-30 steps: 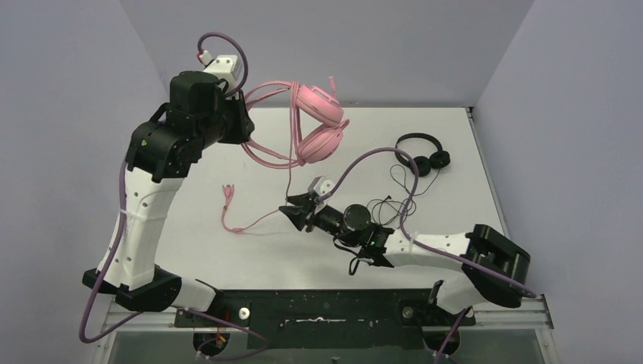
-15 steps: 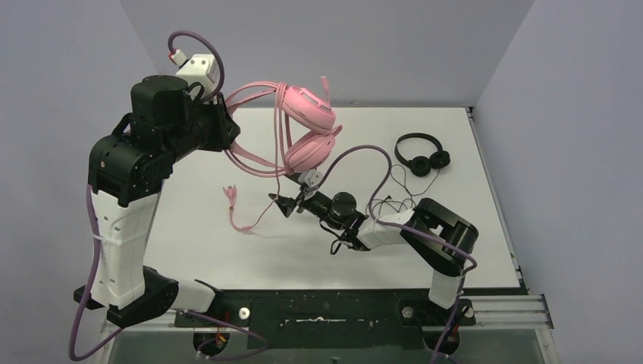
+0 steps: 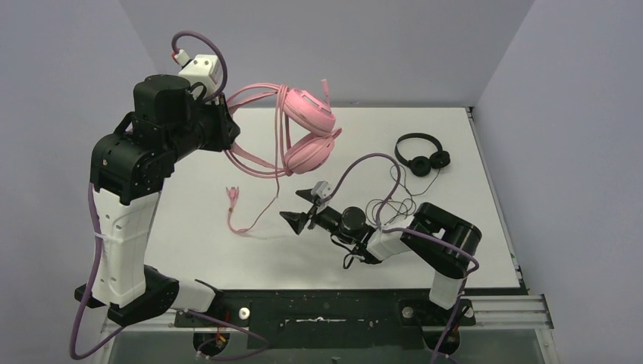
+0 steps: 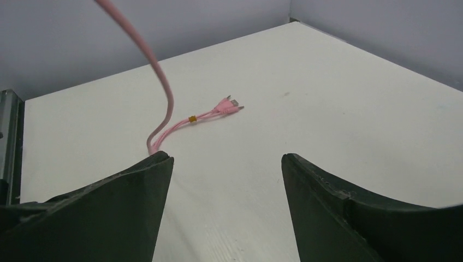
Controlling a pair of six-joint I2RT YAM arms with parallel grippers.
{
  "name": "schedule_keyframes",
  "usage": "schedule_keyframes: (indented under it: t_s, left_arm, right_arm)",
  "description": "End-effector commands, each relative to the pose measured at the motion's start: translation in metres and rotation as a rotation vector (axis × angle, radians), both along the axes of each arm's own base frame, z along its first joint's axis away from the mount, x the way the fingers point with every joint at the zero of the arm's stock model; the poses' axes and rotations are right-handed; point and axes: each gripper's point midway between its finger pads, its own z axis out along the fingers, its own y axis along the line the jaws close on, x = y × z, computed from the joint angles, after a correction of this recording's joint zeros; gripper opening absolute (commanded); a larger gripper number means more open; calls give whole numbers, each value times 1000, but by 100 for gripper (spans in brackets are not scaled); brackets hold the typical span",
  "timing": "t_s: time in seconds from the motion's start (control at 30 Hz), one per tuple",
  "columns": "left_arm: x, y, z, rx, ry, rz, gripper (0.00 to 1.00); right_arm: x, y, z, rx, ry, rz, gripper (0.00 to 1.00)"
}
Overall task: Wrap the headphones
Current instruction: Wrap the headphones cable around the headphones.
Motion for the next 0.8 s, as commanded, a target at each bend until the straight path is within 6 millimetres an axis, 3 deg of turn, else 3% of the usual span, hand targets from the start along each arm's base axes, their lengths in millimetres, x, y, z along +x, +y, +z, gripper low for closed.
schedule_keyframes:
  t_s: [0.0, 0.1, 0.23, 0.4, 0.5, 0.6, 0.77]
  left_arm:
    - [1, -2, 39, -94, -134, 4, 0]
    - [-1, -2, 40, -97, -136, 4, 0]
    - [-3, -1, 42, -103, -139, 2, 0]
    - [-4, -1, 42, -106, -138, 1, 0]
    - [-5, -1, 43, -111, -141, 0, 0]
    - [-5, 0, 44, -112, -146, 2, 0]
    - [-5, 3, 49, -112, -158, 15, 0]
  right_arm:
    - [-26, 3, 42, 104, -62, 51, 75]
    - [-28, 10, 37, 121, -50, 60, 78]
    - [-14, 25, 48, 231, 3, 23, 88]
    - [-6, 49, 62, 313, 38, 3, 89]
    - [9, 53, 61, 354, 74, -69, 87]
    - [13, 61, 57, 367, 92, -69, 75]
    - [8, 67, 45, 360, 131, -23, 26]
